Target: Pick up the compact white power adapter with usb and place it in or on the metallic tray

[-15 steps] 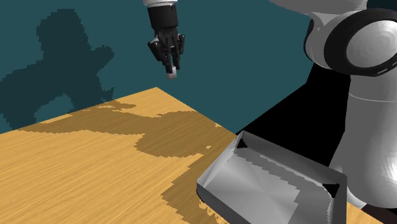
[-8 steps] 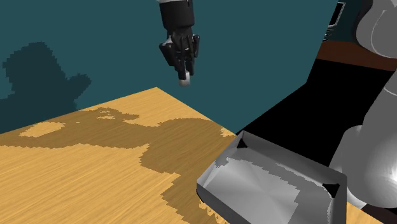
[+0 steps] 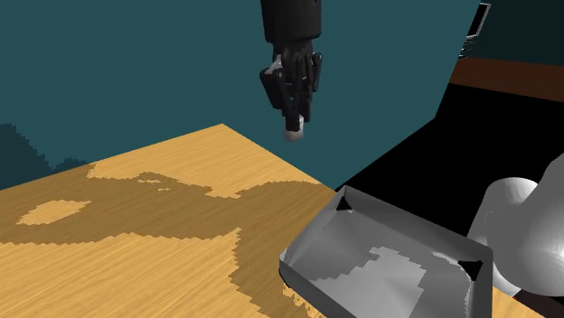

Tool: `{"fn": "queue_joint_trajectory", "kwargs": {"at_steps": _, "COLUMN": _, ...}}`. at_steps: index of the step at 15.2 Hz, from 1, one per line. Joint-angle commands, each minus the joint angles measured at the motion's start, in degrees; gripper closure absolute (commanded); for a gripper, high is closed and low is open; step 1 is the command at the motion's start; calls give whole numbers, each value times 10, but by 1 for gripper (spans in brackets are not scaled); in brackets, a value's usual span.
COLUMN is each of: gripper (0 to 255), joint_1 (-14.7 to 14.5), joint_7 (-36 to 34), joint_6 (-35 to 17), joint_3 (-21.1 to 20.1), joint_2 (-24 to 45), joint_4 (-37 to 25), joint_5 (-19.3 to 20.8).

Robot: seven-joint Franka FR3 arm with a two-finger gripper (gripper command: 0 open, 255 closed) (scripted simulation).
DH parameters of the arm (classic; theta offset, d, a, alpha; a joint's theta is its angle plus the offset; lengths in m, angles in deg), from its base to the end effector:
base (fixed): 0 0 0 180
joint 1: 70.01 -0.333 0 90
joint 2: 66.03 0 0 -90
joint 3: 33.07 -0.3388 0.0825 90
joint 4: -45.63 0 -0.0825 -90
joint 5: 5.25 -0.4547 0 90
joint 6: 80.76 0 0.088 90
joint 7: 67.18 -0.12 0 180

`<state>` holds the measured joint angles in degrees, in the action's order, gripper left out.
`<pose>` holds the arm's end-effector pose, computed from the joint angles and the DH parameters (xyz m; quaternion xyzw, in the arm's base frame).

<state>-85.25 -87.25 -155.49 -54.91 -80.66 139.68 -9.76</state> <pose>0.3833 0.3406 0.7082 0.9877 0.1482 -0.0400 0.0312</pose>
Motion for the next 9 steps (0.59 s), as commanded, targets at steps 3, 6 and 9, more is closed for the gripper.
{"fn": "queue_joint_trajectory", "kwargs": {"at_steps": 3, "gripper": 255, "joint_1": -15, "joint_7": -22, "joint_6": 7, "joint_3": -8, "joint_2": -67, "joint_4": 55, "joint_5": -30}}
{"fn": "queue_joint_trajectory", "kwargs": {"at_steps": 6, "gripper": 255, "joint_1": -28, "joint_7": -43, "joint_6": 18, "joint_3": -17, "joint_2": -112, "joint_4": 84, "joint_5": -52}}
{"fn": "queue_joint_trajectory", "kwargs": {"at_steps": 9, "gripper": 255, "joint_1": -42, "joint_7": -66, "joint_6": 31, "joint_3": -27, "joint_2": -152, "joint_4": 107, "joint_5": -75}}
